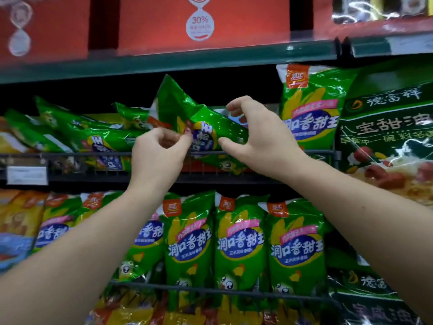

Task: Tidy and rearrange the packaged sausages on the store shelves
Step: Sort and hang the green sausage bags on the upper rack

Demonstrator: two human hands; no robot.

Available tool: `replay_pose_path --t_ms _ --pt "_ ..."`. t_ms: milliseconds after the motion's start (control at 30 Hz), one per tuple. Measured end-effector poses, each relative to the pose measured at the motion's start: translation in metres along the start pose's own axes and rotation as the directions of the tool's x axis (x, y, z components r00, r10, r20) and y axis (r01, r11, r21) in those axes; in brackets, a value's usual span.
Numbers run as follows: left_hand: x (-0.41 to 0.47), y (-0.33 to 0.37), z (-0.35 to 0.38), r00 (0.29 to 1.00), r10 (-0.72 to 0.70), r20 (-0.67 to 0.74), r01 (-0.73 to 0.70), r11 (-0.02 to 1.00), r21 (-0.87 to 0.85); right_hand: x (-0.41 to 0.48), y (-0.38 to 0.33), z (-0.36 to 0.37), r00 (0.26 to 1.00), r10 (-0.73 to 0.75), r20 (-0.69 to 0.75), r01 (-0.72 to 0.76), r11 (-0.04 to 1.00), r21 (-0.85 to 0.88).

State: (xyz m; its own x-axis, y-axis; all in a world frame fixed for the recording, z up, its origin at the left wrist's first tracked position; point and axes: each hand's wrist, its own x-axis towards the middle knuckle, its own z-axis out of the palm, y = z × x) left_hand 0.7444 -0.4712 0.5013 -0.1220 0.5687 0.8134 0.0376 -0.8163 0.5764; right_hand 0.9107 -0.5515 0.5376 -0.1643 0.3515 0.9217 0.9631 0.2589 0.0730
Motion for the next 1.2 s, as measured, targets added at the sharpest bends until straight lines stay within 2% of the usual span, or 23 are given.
replay_pose_path --t_ms 100,233,400,600,800,867,933,1033,1200 --pt "0.012 -0.013 -0.011 0.999 -0.042 0.032 0.042 0.999 0.02 0.013 -0.013 0.01 0.995 0.024 0.093 -0.021 0.999 -0.043" --pt "0.024 -0.017 -0.019 0.995 -0.052 0.09 0.048 0.998 0.04 0.024 -0.018 0.019 0.991 0.078 0.111 -0.069 0.994 -0.086" --pt "0.033 -0.021 -0.023 0.993 -0.002 0.12 -0.012 0.994 0.113 0.03 -0.016 0.023 0.986 0.149 0.079 -0.152 0.988 0.036" --pt "0.038 -0.021 -0.024 0.99 0.059 0.127 -0.074 0.99 0.117 0.035 -0.014 0.028 0.972 0.23 -0.046 -0.224 0.968 0.113" --pt "0.044 -0.02 -0.019 0.981 0.005 0.194 -0.015 0.999 0.049 0.041 -0.012 0.029 0.933 0.336 -0.132 -0.307 0.931 0.199" --pt "0.048 -0.016 -0.013 0.971 -0.015 0.239 0.011 1.0 0.017 0.044 -0.01 0.029 0.903 0.399 -0.159 -0.344 0.894 0.288" --pt "0.052 -0.008 -0.005 0.956 -0.043 0.29 0.051 0.999 -0.018 0.046 -0.01 0.029 0.873 0.461 -0.159 -0.377 0.845 0.379" --pt "0.059 0.001 0.006 0.929 -0.076 0.363 0.086 0.996 -0.011 0.047 -0.009 0.028 0.867 0.481 -0.13 -0.402 0.83 0.387" --pt "0.063 0.004 0.021 0.927 -0.075 0.368 0.096 0.995 -0.039 0.046 -0.004 0.025 0.847 0.528 -0.065 -0.457 0.786 0.417"
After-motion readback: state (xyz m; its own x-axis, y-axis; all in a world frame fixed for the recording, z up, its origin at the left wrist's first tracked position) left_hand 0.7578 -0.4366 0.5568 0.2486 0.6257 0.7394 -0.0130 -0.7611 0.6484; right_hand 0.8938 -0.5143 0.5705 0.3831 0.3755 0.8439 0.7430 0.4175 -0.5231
